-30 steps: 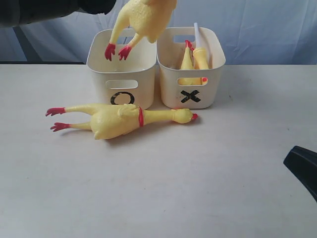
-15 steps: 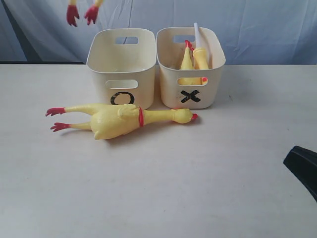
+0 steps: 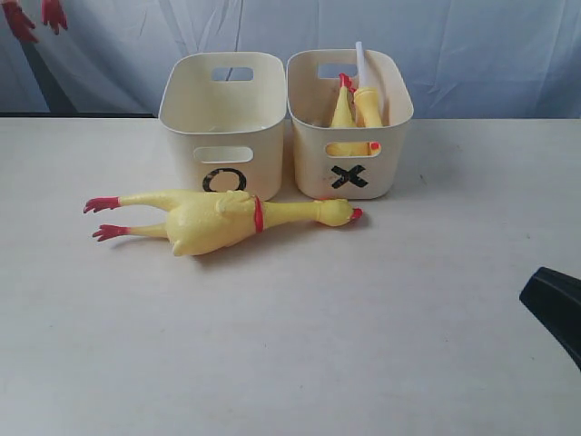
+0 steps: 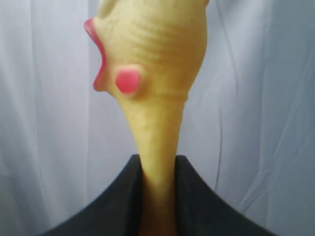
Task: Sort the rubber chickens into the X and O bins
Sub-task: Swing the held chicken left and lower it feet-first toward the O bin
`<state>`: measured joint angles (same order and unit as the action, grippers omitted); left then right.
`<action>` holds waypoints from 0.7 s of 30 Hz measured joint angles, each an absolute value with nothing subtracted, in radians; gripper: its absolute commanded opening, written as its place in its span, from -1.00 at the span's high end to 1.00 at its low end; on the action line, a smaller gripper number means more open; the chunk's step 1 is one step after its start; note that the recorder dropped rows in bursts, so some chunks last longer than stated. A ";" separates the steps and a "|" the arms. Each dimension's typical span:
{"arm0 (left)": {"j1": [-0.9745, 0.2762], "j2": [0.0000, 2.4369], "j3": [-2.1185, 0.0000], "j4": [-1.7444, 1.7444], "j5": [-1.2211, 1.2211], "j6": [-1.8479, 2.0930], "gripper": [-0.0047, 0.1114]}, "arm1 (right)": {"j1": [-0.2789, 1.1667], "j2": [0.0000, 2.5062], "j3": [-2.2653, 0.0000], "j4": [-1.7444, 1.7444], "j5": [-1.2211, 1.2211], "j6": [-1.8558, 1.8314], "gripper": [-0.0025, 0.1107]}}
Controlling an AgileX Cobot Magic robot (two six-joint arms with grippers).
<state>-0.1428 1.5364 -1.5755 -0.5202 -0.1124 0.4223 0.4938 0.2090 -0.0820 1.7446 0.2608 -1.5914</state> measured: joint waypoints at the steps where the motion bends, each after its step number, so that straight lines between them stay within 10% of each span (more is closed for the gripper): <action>1: -0.129 1.557 -1.587 -0.522 -0.100 0.415 0.92 | 0.494 0.209 -0.082 1.745 0.261 -1.591 0.97; 21: -0.079 1.868 -1.789 -0.868 0.008 0.397 0.92 | 0.494 0.209 -0.082 1.745 0.261 -1.591 0.97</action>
<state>-0.0787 1.8680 -1.7889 -0.8681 0.0083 0.3969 0.4938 0.2090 -0.0820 1.7446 0.2608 -1.5914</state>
